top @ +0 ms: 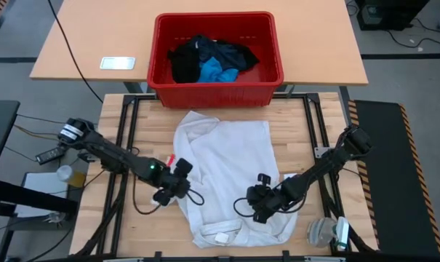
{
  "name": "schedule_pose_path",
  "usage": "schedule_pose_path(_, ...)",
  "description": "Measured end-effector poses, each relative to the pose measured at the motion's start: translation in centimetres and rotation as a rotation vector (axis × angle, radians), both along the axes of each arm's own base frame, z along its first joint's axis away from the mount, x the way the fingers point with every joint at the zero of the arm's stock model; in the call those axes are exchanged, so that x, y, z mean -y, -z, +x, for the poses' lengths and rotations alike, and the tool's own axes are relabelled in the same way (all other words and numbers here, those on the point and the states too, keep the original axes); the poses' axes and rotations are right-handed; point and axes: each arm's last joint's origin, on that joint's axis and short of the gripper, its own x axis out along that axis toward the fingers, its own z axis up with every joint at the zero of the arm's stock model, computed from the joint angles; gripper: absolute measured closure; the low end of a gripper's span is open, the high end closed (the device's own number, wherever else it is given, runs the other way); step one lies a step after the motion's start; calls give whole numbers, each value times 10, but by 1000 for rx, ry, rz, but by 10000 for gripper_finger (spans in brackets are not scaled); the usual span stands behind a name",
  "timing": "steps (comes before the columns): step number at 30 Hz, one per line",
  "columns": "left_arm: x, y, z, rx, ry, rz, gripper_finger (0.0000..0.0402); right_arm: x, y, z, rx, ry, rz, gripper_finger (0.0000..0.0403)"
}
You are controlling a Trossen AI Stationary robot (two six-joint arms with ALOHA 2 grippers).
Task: Fold laundry
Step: Fold the white polo
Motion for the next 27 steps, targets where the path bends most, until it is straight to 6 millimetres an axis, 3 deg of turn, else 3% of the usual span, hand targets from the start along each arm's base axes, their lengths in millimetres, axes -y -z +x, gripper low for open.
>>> schedule_pose_path(10, 7, 11, 12, 38, 32, -2, 217, 3, 0, 1, -12, 4, -6, 267)
schedule_pose_path(13, 11, 11, 14, 59, 53, -14, 270, 6, 1, 2, -18, 27, -7, 267)
schedule_pose_path(17, 12, 10, 14, 74, 27, -36, 382, 11, 1, 3, -23, 49, -14, 267)
schedule_pose_path(20, 17, -1, 10, 60, 23, -142, 390, 20, 2, 3, -23, 134, -66, 267)
schedule_pose_path(23, 37, -23, 4, 52, 114, -353, 396, 35, 3, 5, -16, 236, -140, 267)
schedule_pose_path(27, 64, -49, -8, 13, 156, -586, 397, 53, 8, 14, -46, 226, -187, 267)
